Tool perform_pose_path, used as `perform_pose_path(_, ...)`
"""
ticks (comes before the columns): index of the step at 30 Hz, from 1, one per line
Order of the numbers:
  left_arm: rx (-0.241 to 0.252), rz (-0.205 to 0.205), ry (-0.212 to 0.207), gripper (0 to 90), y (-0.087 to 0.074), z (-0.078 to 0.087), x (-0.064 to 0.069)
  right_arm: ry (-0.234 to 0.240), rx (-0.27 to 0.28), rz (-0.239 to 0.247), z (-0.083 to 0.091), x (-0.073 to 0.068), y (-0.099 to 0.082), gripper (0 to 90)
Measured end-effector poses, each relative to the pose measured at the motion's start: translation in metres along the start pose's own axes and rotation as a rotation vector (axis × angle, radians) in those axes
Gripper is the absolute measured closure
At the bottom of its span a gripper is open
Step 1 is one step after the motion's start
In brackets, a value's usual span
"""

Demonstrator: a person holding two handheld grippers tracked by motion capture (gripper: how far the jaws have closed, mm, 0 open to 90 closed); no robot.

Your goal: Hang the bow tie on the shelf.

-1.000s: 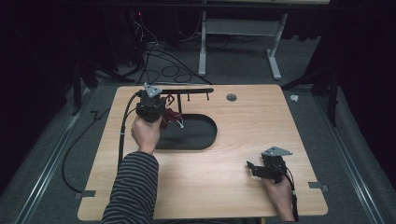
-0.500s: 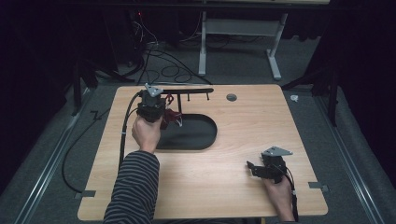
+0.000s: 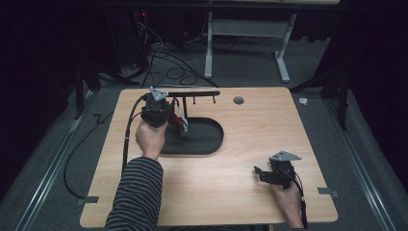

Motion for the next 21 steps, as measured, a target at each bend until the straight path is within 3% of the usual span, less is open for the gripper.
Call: perform_pose_path(21,0.000,-0.034,-0.051,73.2,-0.013,0.014,0.006,-0.001,0.000,0.000,0.000,0.000,0.000,27.8)
Point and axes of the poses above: each handheld gripper's, and its own axes: z roughly backward along the jaws, y roughly out of its top, x roughly to its right, the point moved 7 cm from there along -z, roughly forward along the jaws, and after that the axes turned 9 degrees about -x, right-handed, at the moved point
